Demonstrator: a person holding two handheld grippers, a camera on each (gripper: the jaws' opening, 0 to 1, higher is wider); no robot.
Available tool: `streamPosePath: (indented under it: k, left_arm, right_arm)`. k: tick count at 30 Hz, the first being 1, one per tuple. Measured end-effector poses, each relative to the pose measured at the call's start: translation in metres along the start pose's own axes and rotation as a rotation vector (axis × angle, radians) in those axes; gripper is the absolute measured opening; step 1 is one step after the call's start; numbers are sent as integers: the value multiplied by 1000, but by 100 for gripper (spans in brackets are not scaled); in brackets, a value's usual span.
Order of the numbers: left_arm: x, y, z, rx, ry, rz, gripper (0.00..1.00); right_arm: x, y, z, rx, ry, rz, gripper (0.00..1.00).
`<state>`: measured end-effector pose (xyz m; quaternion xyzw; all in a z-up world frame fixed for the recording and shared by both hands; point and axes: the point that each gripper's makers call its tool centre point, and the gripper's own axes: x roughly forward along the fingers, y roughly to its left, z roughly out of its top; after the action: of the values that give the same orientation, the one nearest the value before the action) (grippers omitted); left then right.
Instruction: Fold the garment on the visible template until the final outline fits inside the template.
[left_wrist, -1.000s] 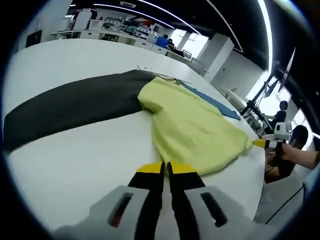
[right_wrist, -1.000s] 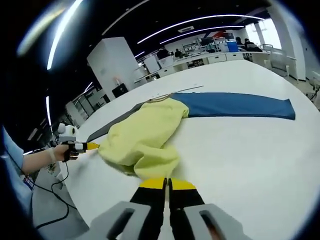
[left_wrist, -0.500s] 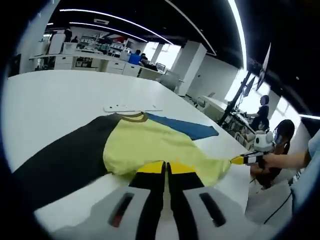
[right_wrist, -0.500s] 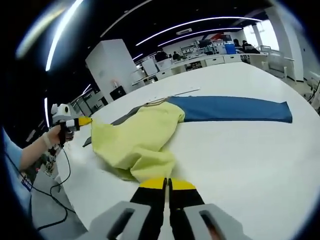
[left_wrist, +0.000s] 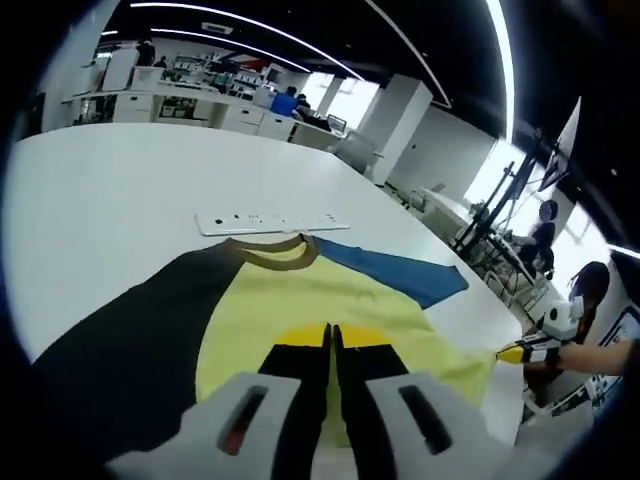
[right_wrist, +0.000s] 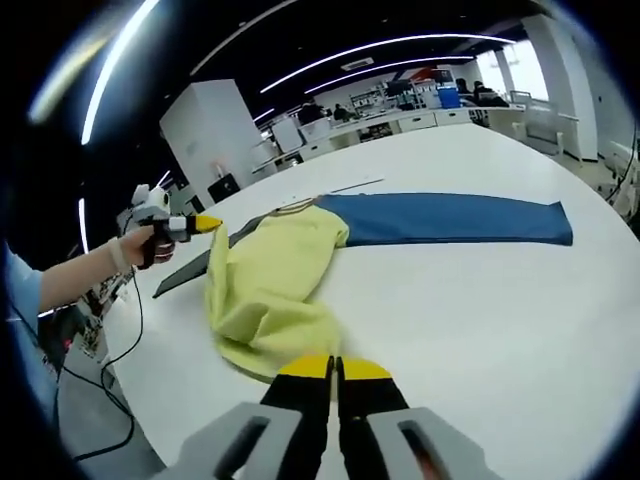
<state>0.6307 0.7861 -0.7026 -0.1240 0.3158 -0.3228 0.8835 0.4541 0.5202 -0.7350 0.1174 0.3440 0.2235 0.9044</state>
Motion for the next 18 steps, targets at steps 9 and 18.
streamPosePath:
  k: [9,18]
  left_arm:
    - [24,13,-29,-29,39,42,0]
    - [24,15,-34,-12,36,43,0]
  right_arm:
    - [1,-2,-2,-9,8,-10,0]
    - [1,-4,-1,9,-5,-13,0]
